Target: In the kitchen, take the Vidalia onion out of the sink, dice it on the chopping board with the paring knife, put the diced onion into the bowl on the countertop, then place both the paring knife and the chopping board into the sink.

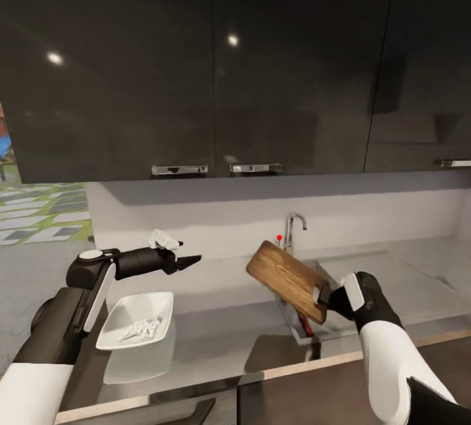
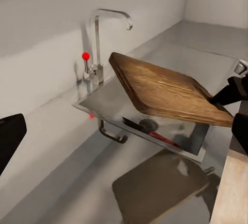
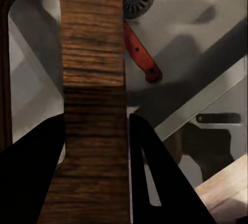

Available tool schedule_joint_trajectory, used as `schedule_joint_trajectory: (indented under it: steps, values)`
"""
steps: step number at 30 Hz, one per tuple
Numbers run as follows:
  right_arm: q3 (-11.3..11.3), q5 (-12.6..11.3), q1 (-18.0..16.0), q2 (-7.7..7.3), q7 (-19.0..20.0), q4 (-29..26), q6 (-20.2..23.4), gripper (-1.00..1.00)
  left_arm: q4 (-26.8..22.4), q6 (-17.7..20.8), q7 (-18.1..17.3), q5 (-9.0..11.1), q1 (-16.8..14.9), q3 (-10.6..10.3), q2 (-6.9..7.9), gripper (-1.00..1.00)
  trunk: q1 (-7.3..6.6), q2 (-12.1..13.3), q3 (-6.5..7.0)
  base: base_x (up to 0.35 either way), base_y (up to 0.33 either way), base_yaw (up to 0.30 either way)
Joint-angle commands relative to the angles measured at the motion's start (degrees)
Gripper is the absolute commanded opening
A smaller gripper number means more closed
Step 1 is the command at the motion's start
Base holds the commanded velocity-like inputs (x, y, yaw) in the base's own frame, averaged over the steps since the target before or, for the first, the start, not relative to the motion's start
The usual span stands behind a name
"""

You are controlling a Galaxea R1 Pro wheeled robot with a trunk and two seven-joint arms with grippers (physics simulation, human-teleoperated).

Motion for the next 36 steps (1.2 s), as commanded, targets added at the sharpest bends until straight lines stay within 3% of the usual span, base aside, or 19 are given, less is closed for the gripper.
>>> schedule_joint_trajectory:
  steps: [1,5,7,8,9,11,13,17,25,36]
  values:
    - [-0.5,-1.5,-0.2,0.08,-5.7,-0.1,-1.4,-1.0,0.0,0.4,-0.1,0.1,0.0,0.0,0.04,1.0,0.02,0.0,-0.03,0.0,0.0,0.0]
    - [-0.6,-5.2,-0.5,0.1,-13.1,-0.1,-8.0,-1.0,0.0,0.4,-0.1,0.1,0.0,0.0,-0.03,1.0,0.02,0.0,-0.03,0.0,0.0,0.0]
    - [-0.6,-10.3,-0.8,0.2,-19.8,-0.1,-13.6,-1.0,0.0,0.4,-0.1,0.1,0.0,0.0,-0.04,1.0,0.02,0.0,-0.03,0.0,0.0,0.0]
    - [-0.5,-11.8,-1.0,0.23,-21.7,-0.1,-14.8,-1.0,0.0,0.4,-0.1,0.1,0.0,0.0,-0.04,1.0,0.02,0.0,-0.03,0.0,0.0,0.0]
    - [-0.5,-19.6,-1.8,0.32,-33.3,-0.1,-20.3,-1.0,0.0,0.4,-0.1,0.1,0.0,0.0,-0.05,1.0,0.02,0.0,-0.03,0.0,0.0,0.0]
    - [-0.5,-23.6,-2.1,0.34,-38.1,-0.1,-23.7,-1.0,0.0,0.3,-0.1,0.1,0.0,0.0,-0.05,1.0,0.02,0.0,-0.03,0.0,0.0,0.0]
    - [-0.5,-25.8,-2.2,0.35,-39.8,-0.1,-25.5,-1.0,0.0,0.4,-0.1,0.1,0.0,0.0,-0.05,1.0,0.02,0.0,-0.03,0.0,0.0,0.0]
    - [-0.2,-28.6,-2.3,0.84,-41.3,-0.1,-27.6,-1.0,-0.1,0.4,-0.1,0.1,0.0,0.0,-0.05,1.0,0.02,0.0,-0.05,0.0,0.0,0.0]
    - [0.1,-28.9,-2.3,2.71,-41.4,0.0,-28.0,-1.0,-0.1,0.3,-0.1,0.1,0.0,-0.3,-0.44,1.0,0.02,0.0,-0.61,0.0,0.0,0.0]
    - [0.2,-28.9,-2.3,3.14,-41.3,1.7,-28.3,-1.0,-0.2,0.3,-0.1,0.1,0.0,-0.2,-0.49,1.0,0.02,0.0,-0.84,0.0,0.0,0.0]
